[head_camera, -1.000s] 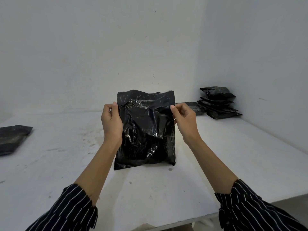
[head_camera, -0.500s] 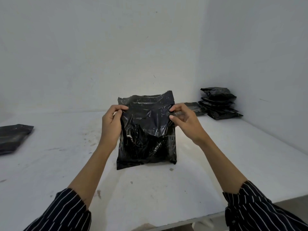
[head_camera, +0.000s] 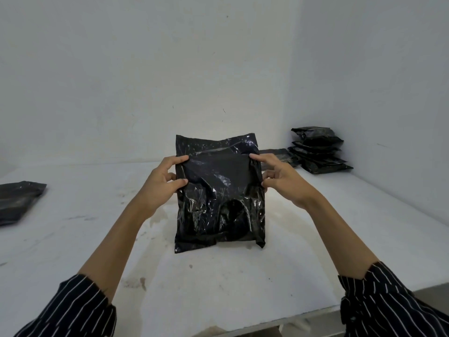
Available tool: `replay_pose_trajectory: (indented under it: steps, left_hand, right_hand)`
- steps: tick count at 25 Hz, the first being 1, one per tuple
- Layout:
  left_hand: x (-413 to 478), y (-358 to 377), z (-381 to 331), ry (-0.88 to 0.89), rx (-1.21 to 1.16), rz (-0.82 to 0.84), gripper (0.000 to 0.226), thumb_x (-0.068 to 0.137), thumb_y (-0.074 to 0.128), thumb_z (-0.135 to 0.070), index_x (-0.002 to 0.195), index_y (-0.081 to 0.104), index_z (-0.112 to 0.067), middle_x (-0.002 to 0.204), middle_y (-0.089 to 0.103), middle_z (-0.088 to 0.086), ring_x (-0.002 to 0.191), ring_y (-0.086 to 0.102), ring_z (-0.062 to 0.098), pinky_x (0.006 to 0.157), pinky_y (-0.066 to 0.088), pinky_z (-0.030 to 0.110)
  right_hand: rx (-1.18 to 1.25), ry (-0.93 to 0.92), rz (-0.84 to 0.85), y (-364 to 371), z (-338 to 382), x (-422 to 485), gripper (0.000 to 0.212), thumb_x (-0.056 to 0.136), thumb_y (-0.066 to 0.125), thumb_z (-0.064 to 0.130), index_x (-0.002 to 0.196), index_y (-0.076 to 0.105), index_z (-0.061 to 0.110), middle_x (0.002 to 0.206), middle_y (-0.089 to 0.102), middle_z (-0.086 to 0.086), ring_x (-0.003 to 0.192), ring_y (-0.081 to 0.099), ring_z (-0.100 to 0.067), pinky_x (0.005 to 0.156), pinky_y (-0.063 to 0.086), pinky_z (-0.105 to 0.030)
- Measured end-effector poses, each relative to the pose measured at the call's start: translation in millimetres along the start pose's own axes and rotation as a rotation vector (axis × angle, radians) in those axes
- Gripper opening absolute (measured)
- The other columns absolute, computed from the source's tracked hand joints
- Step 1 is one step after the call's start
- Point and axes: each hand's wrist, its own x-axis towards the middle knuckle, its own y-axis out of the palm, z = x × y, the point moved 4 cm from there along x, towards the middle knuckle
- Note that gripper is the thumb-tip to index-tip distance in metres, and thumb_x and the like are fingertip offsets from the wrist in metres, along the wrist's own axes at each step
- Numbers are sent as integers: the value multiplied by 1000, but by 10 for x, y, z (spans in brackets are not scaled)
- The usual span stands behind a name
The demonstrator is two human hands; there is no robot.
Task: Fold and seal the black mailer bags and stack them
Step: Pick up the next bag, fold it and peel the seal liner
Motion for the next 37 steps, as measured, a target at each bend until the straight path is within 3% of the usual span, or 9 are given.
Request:
replay_pose_trajectory:
  steps: [6,13,16,18,21,25,28,33,37]
  left_hand:
    - [73,197,218,-259,-95,78,43,85,64,-2,125,57,-17,124,57,7,89,64,14,66,55,20]
    - [199,423,462,-400,161,236,57,88,64,-13,139,40,-13,129,47,6,94,59,17,71,53,27]
    - [256,475,576,-303,610,234,67,87,66,-24,143,33,-13,143,33,12,123,45,29,97,43,35]
    - [318,547,564,-133,899,185,64,88,62,-30,143,33,-14,145,27,15,131,34,32,105,35,39]
    - [414,737,444,92,885,193,44,95,50,-26,136,43,-10,140,38,10,126,39,26,105,36,36]
    - [465,1016,550,23,805,517,46,102,30,-31,144,33,-11,146,37,12,134,34,24,108,25,30]
    - [459,991,883,-131,981,617,54,101,14,-44,151,7,-24,159,0,2,146,-4,18,117,-2,39]
    - [531,787,1113,-299,1146,413,60,98,11,-54,150,-5,-31,156,-17,13,144,-18,29,115,-11,47]
    - [548,693,1012,-298,1207,41,60,99,26,-47,138,33,-3,145,29,24,134,26,36,109,23,44]
  right_hand:
    - [144,270,95,-69,-337,-101,58,84,46,-11,134,49,16,78,58,-15,55,48,-16,67,45,-22]
    - [179,441,58,68,-685,13,38,93,55,6,131,50,4,108,57,-12,83,56,-20,70,50,-27]
    - [-175,457,70,120,-790,58,40,91,58,8,130,48,8,121,49,-12,92,54,-19,75,48,-27]
    - [-506,352,18,145,-772,150,36,93,56,19,128,50,16,132,43,-8,113,48,-22,97,39,-34]
    - [-626,93,-42,301,-560,326,28,96,48,17,124,53,15,133,47,-4,126,42,-20,108,27,-37]
    - [-474,85,347,684,-617,552,35,100,40,15,133,49,8,139,49,-10,129,44,-24,109,33,-34]
    - [-594,218,512,757,-962,581,46,104,28,31,149,28,21,159,15,-3,147,10,-20,118,3,-41]
    - [-815,346,297,645,-1306,623,51,102,22,44,151,15,31,160,-4,-9,147,-5,-23,116,-6,-46]
    - [-857,365,-76,588,-1289,633,53,99,35,41,138,36,4,147,31,-18,136,27,-31,111,21,-40]
